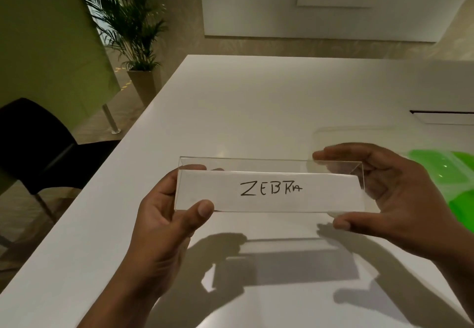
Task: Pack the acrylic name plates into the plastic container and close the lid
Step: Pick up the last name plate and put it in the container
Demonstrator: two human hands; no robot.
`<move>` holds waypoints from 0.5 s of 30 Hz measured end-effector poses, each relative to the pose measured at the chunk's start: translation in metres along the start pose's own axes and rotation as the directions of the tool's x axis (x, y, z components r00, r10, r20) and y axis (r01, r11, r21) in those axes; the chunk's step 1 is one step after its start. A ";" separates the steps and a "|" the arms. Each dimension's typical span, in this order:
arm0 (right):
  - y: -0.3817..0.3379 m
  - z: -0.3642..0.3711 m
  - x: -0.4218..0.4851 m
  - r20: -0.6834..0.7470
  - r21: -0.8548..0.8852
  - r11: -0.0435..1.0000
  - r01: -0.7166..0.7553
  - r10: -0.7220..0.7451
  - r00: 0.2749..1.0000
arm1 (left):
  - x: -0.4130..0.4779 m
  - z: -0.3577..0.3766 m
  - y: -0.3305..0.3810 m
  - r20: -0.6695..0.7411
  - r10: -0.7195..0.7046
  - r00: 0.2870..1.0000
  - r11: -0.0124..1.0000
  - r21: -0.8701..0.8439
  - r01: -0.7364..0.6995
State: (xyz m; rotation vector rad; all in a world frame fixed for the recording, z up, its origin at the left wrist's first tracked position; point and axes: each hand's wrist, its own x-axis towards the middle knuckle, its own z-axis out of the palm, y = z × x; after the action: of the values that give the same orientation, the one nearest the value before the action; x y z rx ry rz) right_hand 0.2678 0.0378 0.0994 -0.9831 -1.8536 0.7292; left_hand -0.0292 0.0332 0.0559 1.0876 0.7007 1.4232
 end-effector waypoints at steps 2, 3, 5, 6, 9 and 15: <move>-0.007 -0.004 0.003 0.009 -0.006 1.000 0.023 -0.023 1.000 | 0.000 0.002 0.000 -0.003 0.005 1.000 1.000 0.012 -0.005; -0.011 -0.006 0.005 0.006 -0.036 0.999 0.026 -0.026 1.000 | 0.000 0.003 -0.001 -0.001 0.005 1.000 1.000 0.018 -0.005; -0.018 -0.008 0.009 0.013 -0.135 0.991 0.021 -0.019 1.000 | 0.001 0.004 -0.001 0.000 0.004 1.000 1.000 0.020 -0.004; -0.020 -0.009 0.011 0.028 -0.198 0.980 0.013 -0.008 1.000 | 0.001 0.005 -0.002 0.004 0.003 1.000 1.000 0.019 -0.003; -0.025 -0.009 0.015 0.069 -0.318 0.948 -0.001 0.024 0.997 | 0.002 0.007 -0.003 0.027 0.010 1.000 1.000 0.017 -0.010; -0.026 -0.008 0.018 0.076 -0.281 0.959 -0.030 0.053 0.996 | 0.002 0.007 -0.004 0.036 0.018 0.999 1.000 0.018 -0.019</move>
State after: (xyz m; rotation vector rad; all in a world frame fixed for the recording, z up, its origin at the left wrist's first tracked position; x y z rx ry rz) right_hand 0.2607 0.0404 0.1311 -1.1899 -2.0531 0.5477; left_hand -0.0214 0.0343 0.0556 1.1336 0.6807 1.4122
